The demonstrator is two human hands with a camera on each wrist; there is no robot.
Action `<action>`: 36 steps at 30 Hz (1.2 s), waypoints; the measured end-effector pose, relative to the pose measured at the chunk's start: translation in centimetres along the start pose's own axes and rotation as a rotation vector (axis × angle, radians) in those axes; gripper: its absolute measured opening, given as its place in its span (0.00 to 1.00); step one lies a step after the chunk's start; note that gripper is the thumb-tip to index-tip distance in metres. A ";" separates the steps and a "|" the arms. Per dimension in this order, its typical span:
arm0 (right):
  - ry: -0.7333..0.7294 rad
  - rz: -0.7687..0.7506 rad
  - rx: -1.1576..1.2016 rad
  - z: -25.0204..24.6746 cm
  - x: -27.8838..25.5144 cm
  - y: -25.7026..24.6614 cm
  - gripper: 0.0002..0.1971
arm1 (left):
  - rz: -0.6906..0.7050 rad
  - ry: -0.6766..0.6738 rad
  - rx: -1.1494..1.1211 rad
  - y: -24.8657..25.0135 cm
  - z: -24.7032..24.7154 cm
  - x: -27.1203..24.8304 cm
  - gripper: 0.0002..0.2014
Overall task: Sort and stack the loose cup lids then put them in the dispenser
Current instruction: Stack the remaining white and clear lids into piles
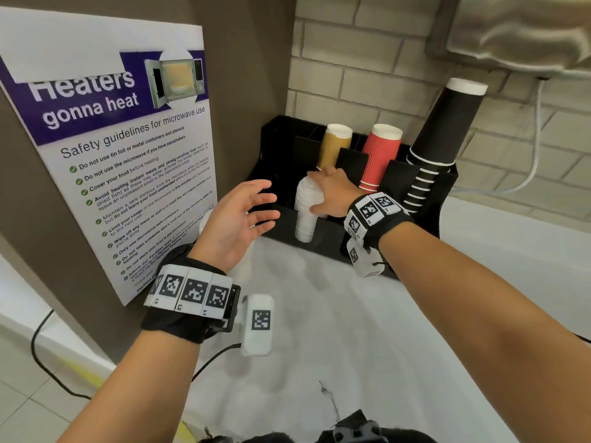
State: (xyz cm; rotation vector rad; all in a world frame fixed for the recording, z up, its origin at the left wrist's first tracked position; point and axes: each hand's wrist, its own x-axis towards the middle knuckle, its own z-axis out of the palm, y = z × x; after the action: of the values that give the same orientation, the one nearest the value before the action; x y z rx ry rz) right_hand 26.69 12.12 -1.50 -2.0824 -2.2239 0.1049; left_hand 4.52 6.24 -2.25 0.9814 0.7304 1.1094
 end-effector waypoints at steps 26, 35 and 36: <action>-0.468 -0.243 0.251 4.7 -8.6 -9.5 0.19 | 0.150 -0.092 1.062 3.7 -0.2 -2.3 0.10; -0.621 -0.141 0.515 9.1 -10.4 -14.0 0.25 | -0.114 -0.038 1.764 4.2 -3.6 -6.5 0.23; -0.624 -0.120 0.575 9.1 -10.4 -14.2 0.23 | -0.143 -0.035 1.784 4.2 -3.9 -6.9 0.24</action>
State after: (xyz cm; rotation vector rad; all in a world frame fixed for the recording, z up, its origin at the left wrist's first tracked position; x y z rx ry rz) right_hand 12.28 0.89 -9.18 -1.7281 -2.2008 1.3645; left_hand -2.62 1.24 0.06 2.3018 1.7648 0.0213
